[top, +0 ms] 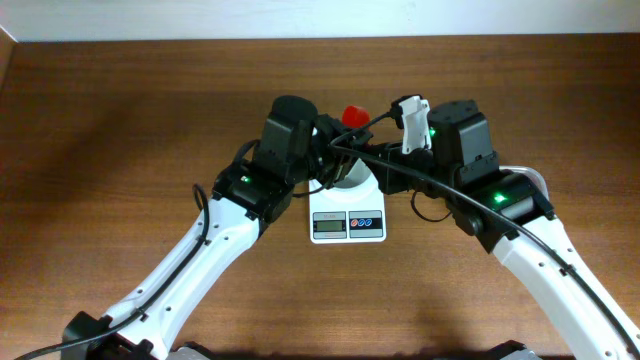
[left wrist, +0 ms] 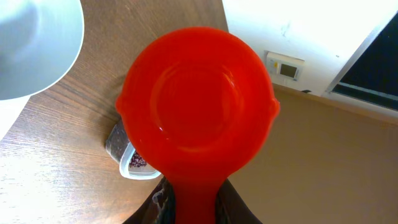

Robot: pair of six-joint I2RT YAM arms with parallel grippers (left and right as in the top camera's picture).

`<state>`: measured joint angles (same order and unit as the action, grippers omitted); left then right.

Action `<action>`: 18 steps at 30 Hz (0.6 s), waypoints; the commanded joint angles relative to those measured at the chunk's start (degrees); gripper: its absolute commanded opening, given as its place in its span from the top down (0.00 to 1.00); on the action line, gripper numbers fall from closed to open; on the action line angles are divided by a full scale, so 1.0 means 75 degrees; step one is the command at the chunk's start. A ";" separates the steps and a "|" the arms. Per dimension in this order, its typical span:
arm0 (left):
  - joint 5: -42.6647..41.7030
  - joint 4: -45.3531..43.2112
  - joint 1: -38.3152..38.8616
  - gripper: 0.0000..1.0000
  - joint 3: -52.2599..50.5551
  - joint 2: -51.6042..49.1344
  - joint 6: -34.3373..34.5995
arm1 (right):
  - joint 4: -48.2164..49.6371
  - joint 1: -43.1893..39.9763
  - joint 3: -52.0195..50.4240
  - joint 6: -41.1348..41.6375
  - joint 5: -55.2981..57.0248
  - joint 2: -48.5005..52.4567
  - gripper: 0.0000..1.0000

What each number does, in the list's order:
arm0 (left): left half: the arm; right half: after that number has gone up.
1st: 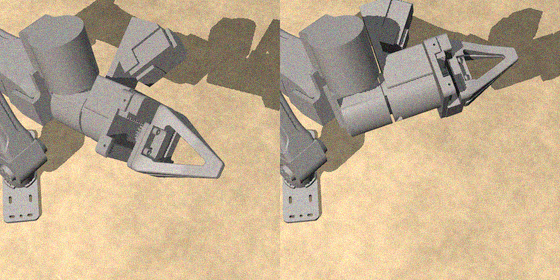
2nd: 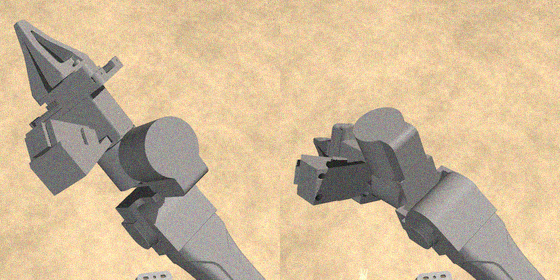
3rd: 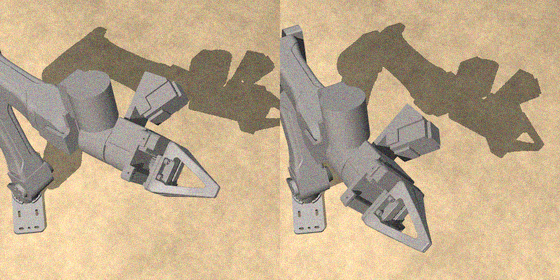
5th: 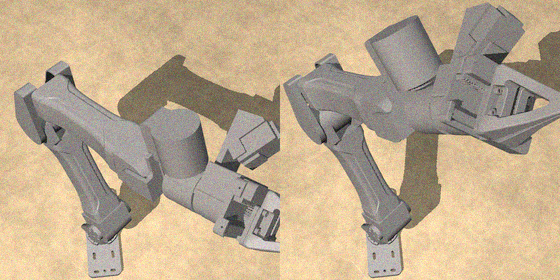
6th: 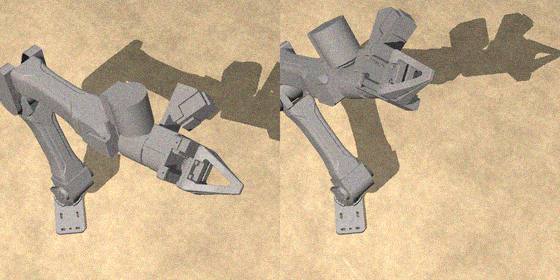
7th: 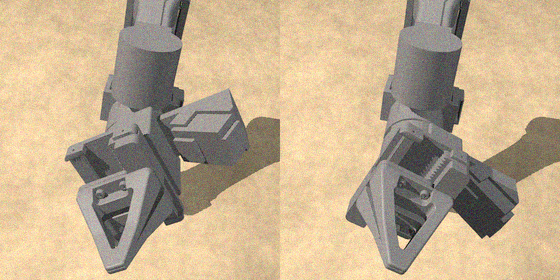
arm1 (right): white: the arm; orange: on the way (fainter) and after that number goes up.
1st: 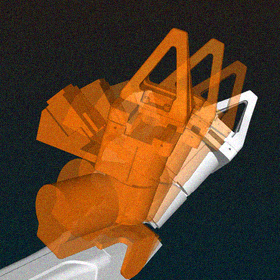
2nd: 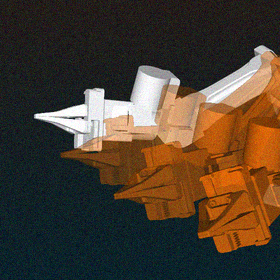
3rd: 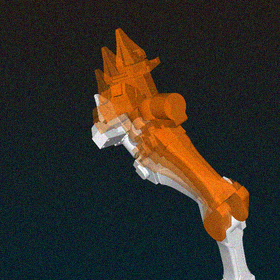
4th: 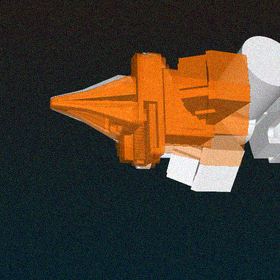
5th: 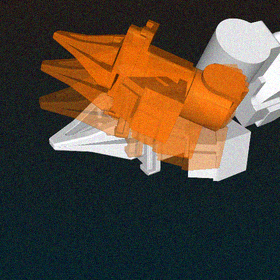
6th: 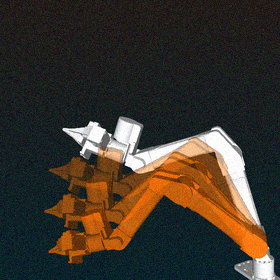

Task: Scoop item into bowl and weigh 50g on scale
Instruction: 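Grasp the scoop handle with the right gripper, release left, then move the scoop with the right gripper into the bean tub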

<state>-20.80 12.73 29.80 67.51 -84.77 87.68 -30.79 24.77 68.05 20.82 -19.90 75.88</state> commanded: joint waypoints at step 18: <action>0.1037 0.0172 -0.0688 0.01 0.0114 0.0009 -0.4197 | -0.5348 -0.1816 0.4313 -0.2116 0.0641 0.0729 0.96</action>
<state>-14.00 13.98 25.76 67.53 -84.79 64.84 -63.57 14.46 91.85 9.98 -17.41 78.48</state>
